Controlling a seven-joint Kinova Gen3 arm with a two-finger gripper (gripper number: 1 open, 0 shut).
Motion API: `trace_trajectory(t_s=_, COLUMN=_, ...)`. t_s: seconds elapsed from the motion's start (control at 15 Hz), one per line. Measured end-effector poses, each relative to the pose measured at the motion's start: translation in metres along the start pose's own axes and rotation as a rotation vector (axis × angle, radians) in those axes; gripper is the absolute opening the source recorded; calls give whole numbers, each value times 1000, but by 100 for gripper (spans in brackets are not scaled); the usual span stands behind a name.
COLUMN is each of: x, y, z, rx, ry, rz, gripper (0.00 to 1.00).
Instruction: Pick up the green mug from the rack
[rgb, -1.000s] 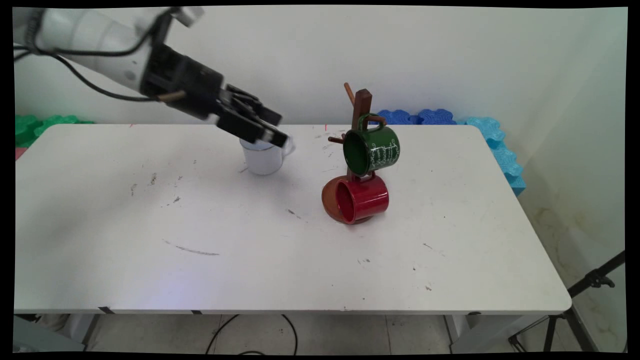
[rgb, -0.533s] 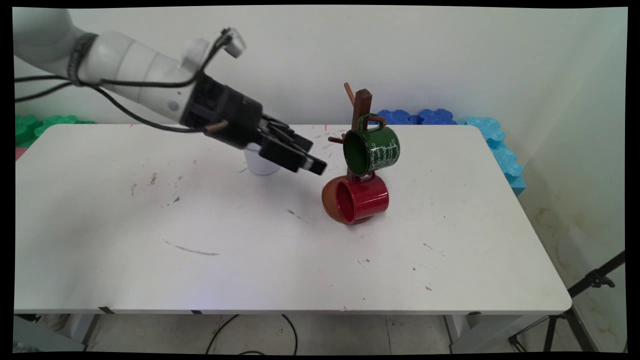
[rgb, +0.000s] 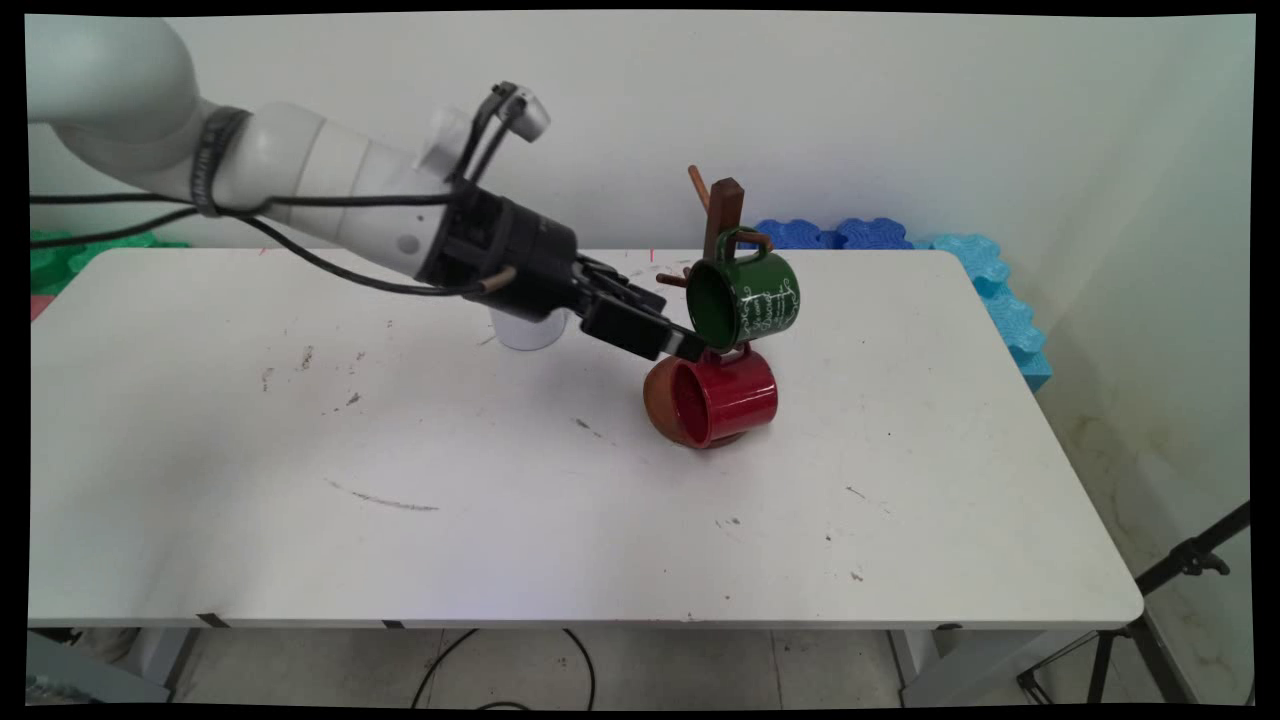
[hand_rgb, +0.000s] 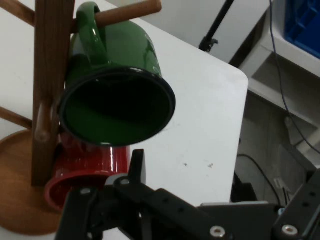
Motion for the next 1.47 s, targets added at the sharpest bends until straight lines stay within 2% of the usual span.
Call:
trace_trajectory(t_s=0.67, x=2, y=-2, z=54, rx=61, ry=55, rz=-39, gripper=100)
trace_trajectory(t_s=1.47, x=6, y=-4, z=94, rx=74, ry=93, rz=-55, gripper=100)
